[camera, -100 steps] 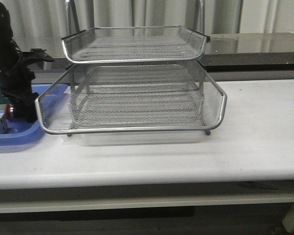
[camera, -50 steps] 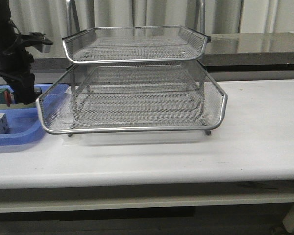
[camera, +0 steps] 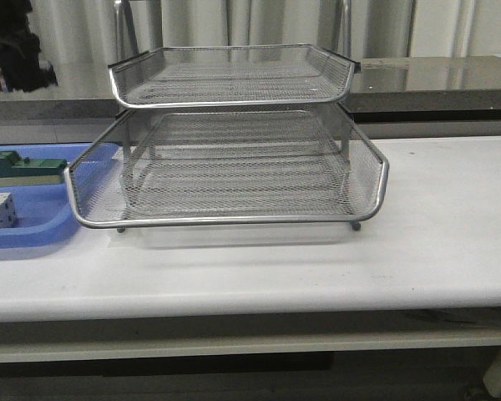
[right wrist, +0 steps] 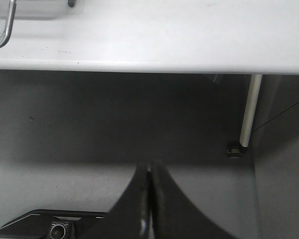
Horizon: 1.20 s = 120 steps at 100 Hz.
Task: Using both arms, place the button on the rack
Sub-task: 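Carry the button over the pulled-out middle tier with the left gripper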
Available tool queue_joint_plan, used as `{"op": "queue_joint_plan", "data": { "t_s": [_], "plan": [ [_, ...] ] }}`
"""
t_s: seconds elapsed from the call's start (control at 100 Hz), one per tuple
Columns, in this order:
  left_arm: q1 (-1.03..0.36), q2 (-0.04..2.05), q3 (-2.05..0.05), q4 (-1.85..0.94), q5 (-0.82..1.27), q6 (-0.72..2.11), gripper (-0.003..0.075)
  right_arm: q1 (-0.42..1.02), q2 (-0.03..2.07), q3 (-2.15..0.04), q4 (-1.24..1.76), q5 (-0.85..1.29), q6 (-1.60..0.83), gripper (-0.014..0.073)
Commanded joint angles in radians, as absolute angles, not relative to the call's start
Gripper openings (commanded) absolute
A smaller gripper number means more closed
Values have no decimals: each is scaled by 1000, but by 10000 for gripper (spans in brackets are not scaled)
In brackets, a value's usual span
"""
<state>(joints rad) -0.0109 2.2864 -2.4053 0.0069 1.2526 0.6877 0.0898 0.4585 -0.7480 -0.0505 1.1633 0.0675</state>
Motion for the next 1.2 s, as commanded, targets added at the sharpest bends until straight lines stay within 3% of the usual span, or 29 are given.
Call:
{"op": "queue_joint_plan", "data": {
  "t_s": [0.0,0.24,0.63,1.19],
  "plan": [
    [-9,2161,-2442,-25,1270,658,-20,89,462,-779,-62,1113,65,-69],
    [-22,2009,-2399,-88,1270,642,-20,89,462,-779,-62,1113,65,-69],
    [-98,1724,-2051,-103,1270,648,-21,89,462,-779,-62,1113,65,-69],
    [-514,1707,-1903,-136,1270,653,-21,89,462,-779,-62,1113,65,-69]
  ]
}}
